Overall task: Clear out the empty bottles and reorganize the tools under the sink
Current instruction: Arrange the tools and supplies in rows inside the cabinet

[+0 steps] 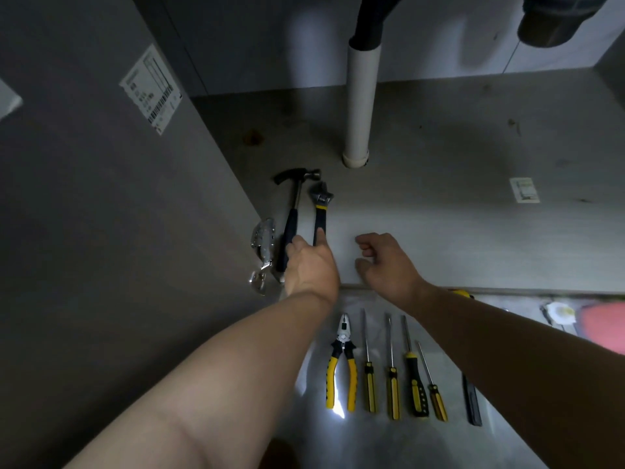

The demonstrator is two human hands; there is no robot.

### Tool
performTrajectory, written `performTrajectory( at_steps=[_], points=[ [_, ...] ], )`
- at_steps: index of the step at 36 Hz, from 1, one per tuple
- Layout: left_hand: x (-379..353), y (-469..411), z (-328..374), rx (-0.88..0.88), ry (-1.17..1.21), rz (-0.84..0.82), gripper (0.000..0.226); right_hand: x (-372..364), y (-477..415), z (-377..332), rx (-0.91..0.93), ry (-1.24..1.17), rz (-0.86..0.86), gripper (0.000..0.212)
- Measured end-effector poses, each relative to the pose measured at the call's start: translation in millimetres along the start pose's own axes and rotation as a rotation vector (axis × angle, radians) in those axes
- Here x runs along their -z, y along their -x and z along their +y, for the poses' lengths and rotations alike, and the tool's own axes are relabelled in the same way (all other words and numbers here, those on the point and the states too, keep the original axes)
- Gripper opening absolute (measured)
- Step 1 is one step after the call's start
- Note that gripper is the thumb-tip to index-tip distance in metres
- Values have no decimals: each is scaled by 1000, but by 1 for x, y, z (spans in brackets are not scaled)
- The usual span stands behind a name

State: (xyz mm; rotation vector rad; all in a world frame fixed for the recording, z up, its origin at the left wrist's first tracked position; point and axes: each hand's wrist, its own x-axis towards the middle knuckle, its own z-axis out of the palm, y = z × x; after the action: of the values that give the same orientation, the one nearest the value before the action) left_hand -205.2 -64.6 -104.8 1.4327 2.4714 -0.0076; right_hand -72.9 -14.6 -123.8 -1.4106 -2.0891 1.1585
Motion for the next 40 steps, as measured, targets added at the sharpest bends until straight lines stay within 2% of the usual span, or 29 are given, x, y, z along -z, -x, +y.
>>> performTrajectory(
  at_steps=[4, 7, 10, 12, 14, 16, 18, 22, 26, 30, 35, 40],
  points=[
    [0, 1, -3, -18, 6, 20, 69, 6, 23, 1, 222, 373, -74, 45],
    [0, 4, -6, -26, -8, 15, 71, 12, 42, -1, 342, 545, -157, 43],
    [-2, 12, -13, -99, -78, 128, 71, 18, 64, 3, 497, 744, -253, 47],
    [-4, 20, -20, -269, -169, 260, 66, 20, 78, 11, 533, 835, -352, 52],
    [-14, 31, -27, -546, -249, 290, 66, 17, 91, 21, 480, 829, -517, 53],
    [-30, 43, -33, -797, -268, 146, 67, 15, 102, 31, 357, 794, -691, 54],
    [-46, 54, -40, -871, -239, -67, 66, 12, 112, 39, 280, 771, -806, 58],
    [-70, 71, -54, -725, -197, -390, 64, 1, 118, 52, 222, 740, -895, 63],
    [-83, 77, -67, -628, -187, -528, 53, -17, 116, 51, 232, 760, -944, 62],
    [-91, 82, -75, -585, -193, -693, 63, -32, 115, 47, 155, 753, -980, 59],
    [-101, 86, -75, -550, -91, -751, 68, -44, 110, 33, 73, 726, -996, 30],
    [-101, 82, -70, -518, -100, -776, 72, -34, 101, 26, -59, 558, -983, 26]
  ],
)
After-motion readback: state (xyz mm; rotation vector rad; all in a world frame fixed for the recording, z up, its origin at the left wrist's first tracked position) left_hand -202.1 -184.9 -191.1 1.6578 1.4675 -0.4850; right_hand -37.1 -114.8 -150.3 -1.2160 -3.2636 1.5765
